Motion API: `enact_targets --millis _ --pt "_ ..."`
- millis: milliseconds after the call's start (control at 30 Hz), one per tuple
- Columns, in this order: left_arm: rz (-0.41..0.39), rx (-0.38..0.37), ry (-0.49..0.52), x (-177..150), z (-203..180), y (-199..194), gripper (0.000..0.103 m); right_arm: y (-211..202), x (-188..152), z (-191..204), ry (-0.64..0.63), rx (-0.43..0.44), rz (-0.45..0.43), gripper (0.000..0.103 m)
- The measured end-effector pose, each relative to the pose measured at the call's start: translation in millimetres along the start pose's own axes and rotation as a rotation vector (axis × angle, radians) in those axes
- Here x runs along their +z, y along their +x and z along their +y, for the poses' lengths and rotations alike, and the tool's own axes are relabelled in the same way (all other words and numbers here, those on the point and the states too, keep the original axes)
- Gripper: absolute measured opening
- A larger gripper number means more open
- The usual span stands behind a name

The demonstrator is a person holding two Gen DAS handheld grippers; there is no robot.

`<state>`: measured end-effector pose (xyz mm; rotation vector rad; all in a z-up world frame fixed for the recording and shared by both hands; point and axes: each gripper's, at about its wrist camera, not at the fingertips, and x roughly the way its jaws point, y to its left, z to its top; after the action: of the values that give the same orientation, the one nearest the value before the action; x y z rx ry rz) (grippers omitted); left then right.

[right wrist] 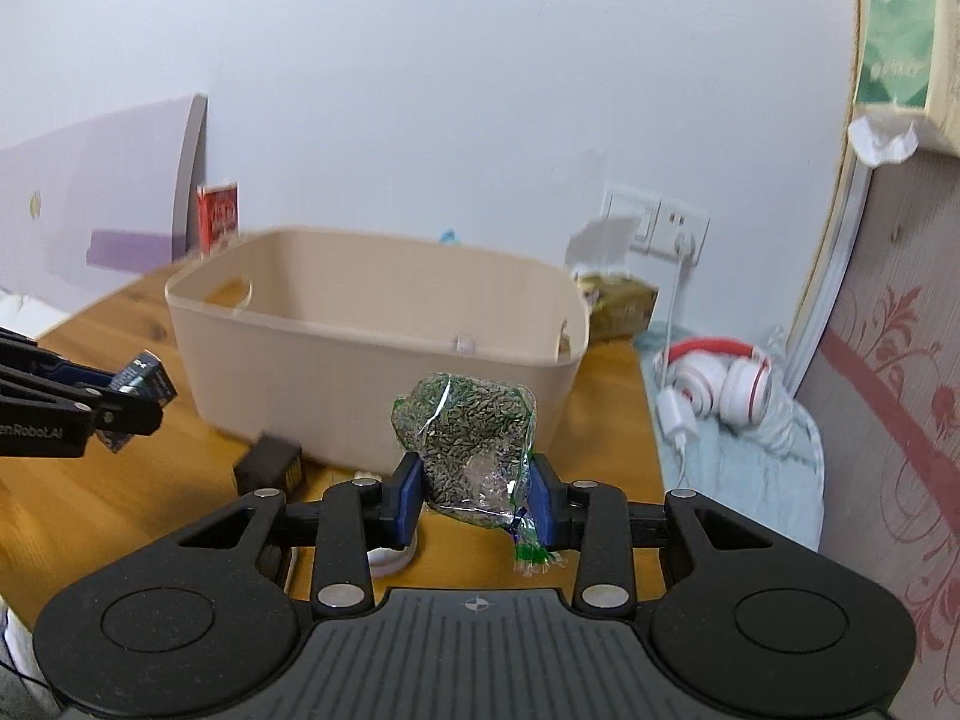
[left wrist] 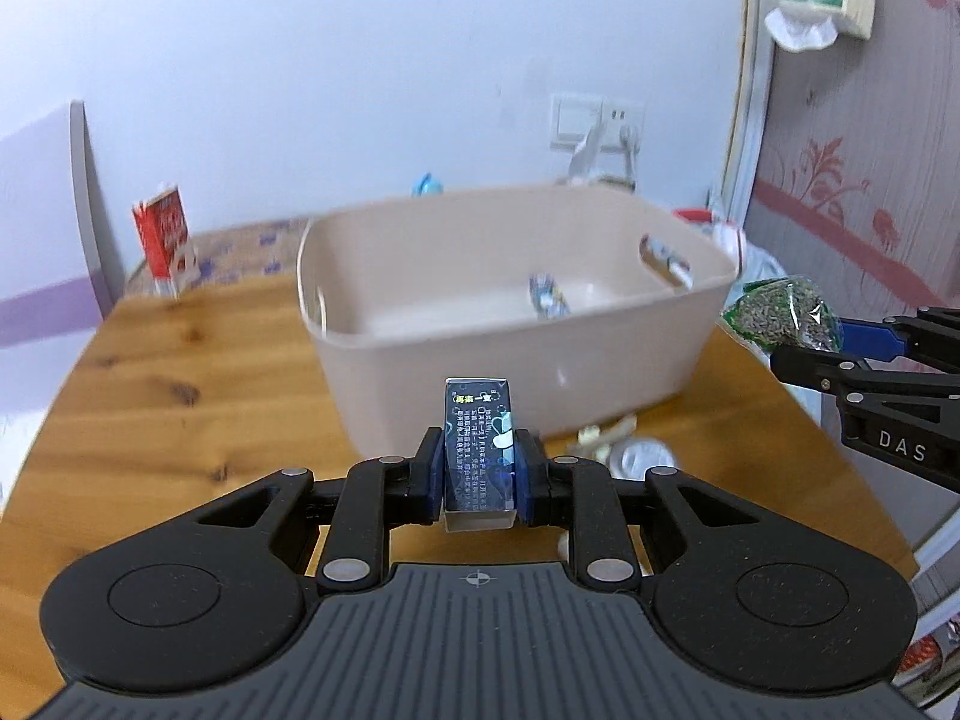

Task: Organize objects
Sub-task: 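Carry both items over the basket and open both grippers inside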

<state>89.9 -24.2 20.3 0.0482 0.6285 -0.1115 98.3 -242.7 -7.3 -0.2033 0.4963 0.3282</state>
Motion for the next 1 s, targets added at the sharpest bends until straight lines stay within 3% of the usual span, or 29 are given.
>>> enact_targets --millis 333,533,733,1000 --pt "-0.056 0.005 0.003 47.8 3.9 21.1 0.023 7.6 41.2 -5.5 0.013 -0.018 -0.100 0.034" --pt "-0.022 0.033 0.000 72.9 8.9 60.1 0.023 28.7 64.5 -3.7 0.010 -0.013 -0.120 0.034" --pt "0.058 0.077 0.000 79.9 16.0 104.6 0.023 59.9 76.5 6.6 0.004 0.001 -0.084 0.034" --pt "0.154 0.056 -0.014 73.9 21.5 135.8 0.023 106.2 76.0 19.2 -0.041 0.008 0.022 0.035"
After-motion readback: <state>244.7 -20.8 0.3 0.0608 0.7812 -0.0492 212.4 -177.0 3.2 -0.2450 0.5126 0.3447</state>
